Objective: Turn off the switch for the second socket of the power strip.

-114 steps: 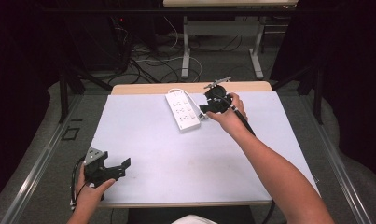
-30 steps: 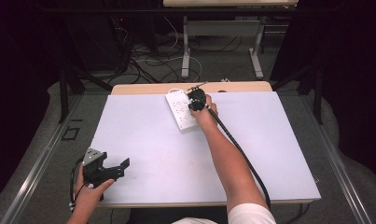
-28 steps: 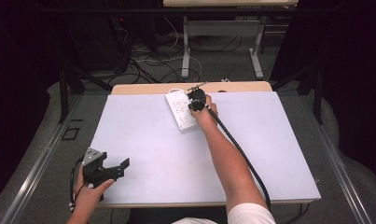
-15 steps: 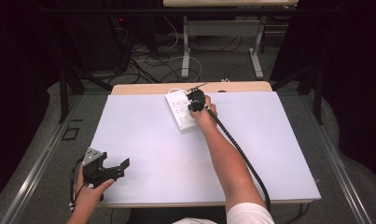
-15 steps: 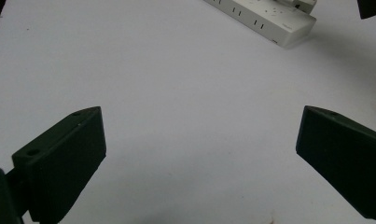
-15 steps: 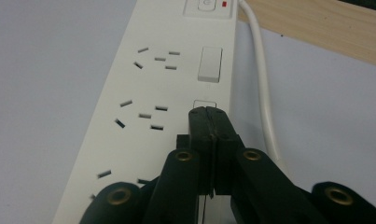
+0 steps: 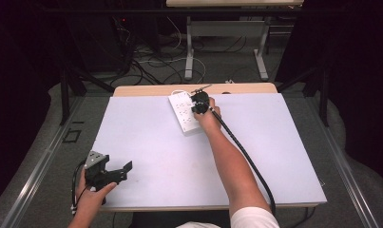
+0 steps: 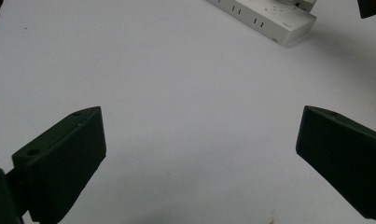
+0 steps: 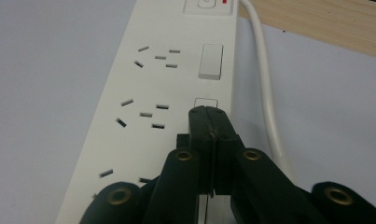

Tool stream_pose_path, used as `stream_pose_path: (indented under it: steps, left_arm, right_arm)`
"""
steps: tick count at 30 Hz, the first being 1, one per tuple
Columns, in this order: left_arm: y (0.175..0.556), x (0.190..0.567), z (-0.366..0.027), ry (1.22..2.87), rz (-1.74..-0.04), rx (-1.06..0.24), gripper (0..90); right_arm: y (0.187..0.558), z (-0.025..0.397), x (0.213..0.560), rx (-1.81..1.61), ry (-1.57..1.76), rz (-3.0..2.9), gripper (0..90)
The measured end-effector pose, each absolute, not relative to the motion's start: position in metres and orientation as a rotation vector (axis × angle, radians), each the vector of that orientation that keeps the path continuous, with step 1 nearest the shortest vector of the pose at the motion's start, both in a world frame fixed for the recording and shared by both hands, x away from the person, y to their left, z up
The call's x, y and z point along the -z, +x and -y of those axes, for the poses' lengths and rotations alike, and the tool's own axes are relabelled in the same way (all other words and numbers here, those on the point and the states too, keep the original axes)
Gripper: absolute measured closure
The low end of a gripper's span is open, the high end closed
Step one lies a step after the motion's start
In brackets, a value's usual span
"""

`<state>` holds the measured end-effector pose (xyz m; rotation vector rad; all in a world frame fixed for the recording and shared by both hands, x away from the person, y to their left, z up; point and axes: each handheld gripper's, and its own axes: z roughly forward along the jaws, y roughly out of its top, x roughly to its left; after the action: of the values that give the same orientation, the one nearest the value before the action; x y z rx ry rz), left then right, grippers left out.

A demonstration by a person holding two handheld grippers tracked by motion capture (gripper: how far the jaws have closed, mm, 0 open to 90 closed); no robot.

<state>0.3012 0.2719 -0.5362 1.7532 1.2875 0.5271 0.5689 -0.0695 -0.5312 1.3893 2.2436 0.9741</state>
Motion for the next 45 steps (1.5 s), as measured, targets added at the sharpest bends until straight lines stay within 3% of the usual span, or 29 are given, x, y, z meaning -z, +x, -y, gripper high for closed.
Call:
stream_pose_path:
  steps: [45]
  left_arm:
    - [0.3014,0.5372,-0.2734,1.756,-1.294,-0.532,1.5]
  right_arm:
    - [0.5694,0.0677,0.5322,-0.980,1.396,-2.235,88.3]
